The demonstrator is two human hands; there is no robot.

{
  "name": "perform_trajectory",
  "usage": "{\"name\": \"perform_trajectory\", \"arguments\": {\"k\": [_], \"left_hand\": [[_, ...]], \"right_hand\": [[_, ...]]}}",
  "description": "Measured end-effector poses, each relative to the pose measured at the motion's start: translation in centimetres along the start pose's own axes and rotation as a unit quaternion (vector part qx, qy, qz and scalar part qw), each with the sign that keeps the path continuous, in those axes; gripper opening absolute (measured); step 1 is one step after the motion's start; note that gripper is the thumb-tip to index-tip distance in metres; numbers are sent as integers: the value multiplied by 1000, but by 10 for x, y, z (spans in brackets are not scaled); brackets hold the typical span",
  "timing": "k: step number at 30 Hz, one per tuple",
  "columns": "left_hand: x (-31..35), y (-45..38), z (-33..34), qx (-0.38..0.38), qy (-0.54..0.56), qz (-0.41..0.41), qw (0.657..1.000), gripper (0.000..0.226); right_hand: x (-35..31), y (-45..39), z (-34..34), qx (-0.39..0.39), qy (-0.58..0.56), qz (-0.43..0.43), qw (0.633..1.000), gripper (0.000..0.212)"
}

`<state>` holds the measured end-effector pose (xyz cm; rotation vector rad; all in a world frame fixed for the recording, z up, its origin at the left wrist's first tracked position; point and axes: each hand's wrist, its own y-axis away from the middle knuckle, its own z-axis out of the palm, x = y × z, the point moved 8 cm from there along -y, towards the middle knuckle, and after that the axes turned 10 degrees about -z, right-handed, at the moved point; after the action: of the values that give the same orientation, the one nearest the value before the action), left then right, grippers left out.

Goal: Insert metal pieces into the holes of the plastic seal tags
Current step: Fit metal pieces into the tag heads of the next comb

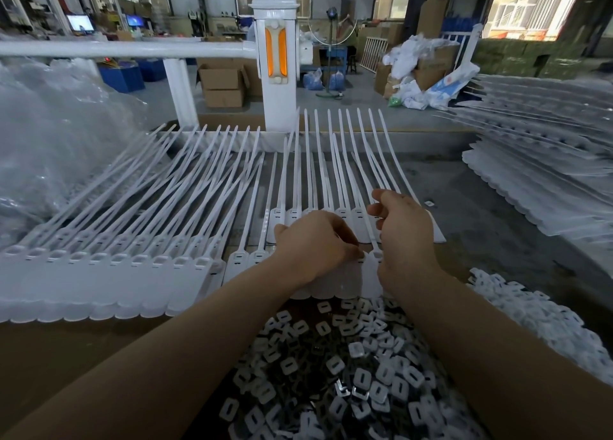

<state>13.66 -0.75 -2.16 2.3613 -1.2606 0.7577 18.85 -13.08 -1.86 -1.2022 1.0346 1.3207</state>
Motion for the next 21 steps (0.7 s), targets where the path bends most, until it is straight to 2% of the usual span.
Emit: {"name": "perform_trajectory", "arguments": {"k": [7,13,16,18,21], "left_hand": [[15,7,-10,-35,-94,127,987,5],[11,17,-14,-103,-142,198,965,23],[17,23,-21,-128,-98,227,960,25],[21,30,-25,-187,-38,230,954,19],[22,44,-22,-276,-62,228,932,14]], "right_hand": [[0,0,0,7,-7,5,1000,17],[-1,1,0,3,-3,8,1000,16],[-2,2,0,1,-2,7,1000,19],[-3,2,0,1,-1,9,1000,19],[-3,3,0,-8,6,8,1000,18]]}}
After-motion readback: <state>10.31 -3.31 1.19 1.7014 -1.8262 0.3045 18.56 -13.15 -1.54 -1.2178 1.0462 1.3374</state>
